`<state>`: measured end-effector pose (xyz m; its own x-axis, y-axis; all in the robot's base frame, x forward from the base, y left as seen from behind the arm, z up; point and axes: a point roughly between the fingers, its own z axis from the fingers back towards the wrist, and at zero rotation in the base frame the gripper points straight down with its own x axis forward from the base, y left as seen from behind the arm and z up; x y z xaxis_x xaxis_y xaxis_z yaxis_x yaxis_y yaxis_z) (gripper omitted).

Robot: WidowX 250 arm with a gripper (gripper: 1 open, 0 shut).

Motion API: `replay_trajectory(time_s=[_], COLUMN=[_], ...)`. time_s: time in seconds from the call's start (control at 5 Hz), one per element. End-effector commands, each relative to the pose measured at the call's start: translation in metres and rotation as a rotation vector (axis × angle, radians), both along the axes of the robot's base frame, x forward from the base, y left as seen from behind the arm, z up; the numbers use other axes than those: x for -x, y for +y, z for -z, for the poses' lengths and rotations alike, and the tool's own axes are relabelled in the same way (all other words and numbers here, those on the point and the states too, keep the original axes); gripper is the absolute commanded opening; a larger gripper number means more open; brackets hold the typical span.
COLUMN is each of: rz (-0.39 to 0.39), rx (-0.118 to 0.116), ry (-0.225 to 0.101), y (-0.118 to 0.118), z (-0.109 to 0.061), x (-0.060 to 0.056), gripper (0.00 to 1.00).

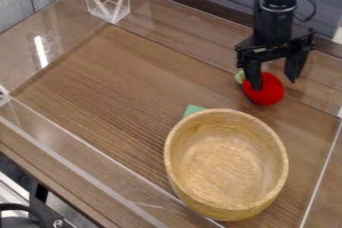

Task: Move the red object to the left side of the table

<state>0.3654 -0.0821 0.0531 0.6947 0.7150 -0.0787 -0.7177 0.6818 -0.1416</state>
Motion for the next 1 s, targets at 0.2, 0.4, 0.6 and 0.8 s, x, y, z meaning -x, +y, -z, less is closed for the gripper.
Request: replay_trajectory(time_s=[0.2, 0.4, 0.6, 0.8], rz=[-0.055, -0.078, -0.1, -0.116], rx=[0.01, 0.01, 0.009, 0.008], ry=[-0.078, -0.083, -0.09, -0.094], y=[-0.002, -0.011, -0.02, -0.03], z=[0.001, 0.002, 0.003, 0.016], x=[-0.007, -0.007, -0.006, -0.006], gripper=[1.0, 1.0, 1.0, 1.0])
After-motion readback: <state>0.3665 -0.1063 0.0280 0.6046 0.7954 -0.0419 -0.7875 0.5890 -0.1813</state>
